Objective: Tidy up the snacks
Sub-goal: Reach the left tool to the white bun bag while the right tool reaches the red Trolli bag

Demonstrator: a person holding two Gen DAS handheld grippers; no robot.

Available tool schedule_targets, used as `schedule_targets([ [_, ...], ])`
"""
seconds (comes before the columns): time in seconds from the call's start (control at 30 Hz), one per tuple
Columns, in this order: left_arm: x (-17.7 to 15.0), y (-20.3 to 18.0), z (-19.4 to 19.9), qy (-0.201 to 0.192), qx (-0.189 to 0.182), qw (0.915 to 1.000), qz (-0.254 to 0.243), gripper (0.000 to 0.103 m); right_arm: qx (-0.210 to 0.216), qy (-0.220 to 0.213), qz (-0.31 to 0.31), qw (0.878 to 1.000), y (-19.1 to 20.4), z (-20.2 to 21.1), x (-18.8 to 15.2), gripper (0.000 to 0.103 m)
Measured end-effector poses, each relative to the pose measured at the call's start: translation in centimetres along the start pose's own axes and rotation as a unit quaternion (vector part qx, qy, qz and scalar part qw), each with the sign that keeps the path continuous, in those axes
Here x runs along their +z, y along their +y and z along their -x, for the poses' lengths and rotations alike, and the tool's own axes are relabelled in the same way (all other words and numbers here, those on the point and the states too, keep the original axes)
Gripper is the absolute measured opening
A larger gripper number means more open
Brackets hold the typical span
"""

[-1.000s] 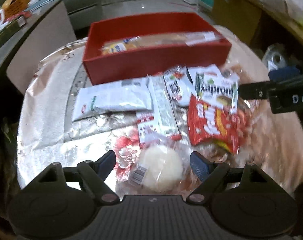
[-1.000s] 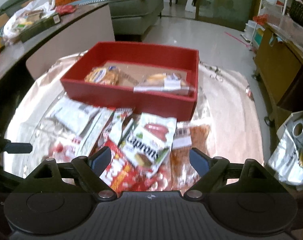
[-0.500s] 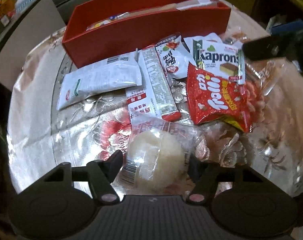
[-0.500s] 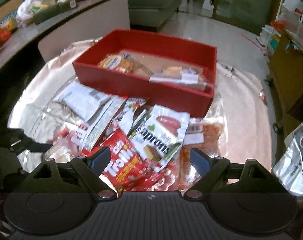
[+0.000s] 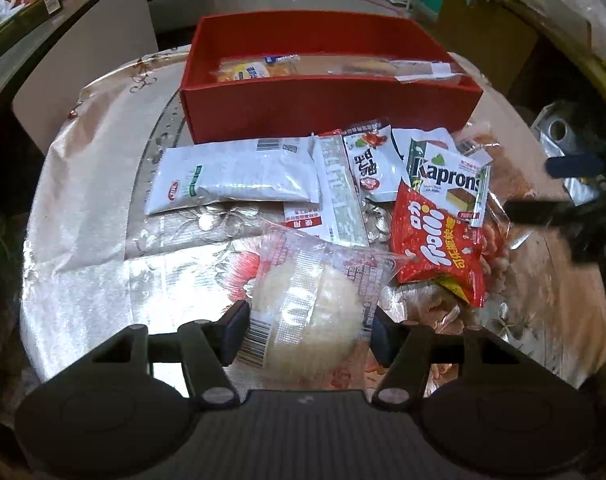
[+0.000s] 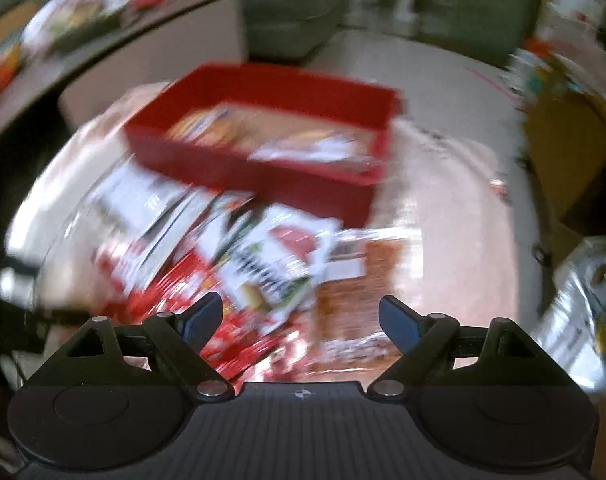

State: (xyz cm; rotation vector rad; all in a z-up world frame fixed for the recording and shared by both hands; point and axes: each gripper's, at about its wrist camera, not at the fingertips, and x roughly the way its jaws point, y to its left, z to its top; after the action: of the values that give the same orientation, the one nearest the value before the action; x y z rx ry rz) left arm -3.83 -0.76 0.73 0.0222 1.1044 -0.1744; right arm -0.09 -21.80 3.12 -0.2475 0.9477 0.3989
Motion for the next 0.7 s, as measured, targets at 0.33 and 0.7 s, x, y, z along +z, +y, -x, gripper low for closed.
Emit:
schedule_targets([
  [0.33,-0.4,1.6,-0.2,0.016,-0.002,0.9996,0.023,0.054,0.031,0.045,0.112,0.992,5.3,-4.2,1.0,0.086],
  [0.7,-0.8,1.7,-1.8,0.047,0.007,0.9986,0.022,0.054,0.065,0.078,0.158,0.982,8.4,-6.3,-0.1,0.086],
])
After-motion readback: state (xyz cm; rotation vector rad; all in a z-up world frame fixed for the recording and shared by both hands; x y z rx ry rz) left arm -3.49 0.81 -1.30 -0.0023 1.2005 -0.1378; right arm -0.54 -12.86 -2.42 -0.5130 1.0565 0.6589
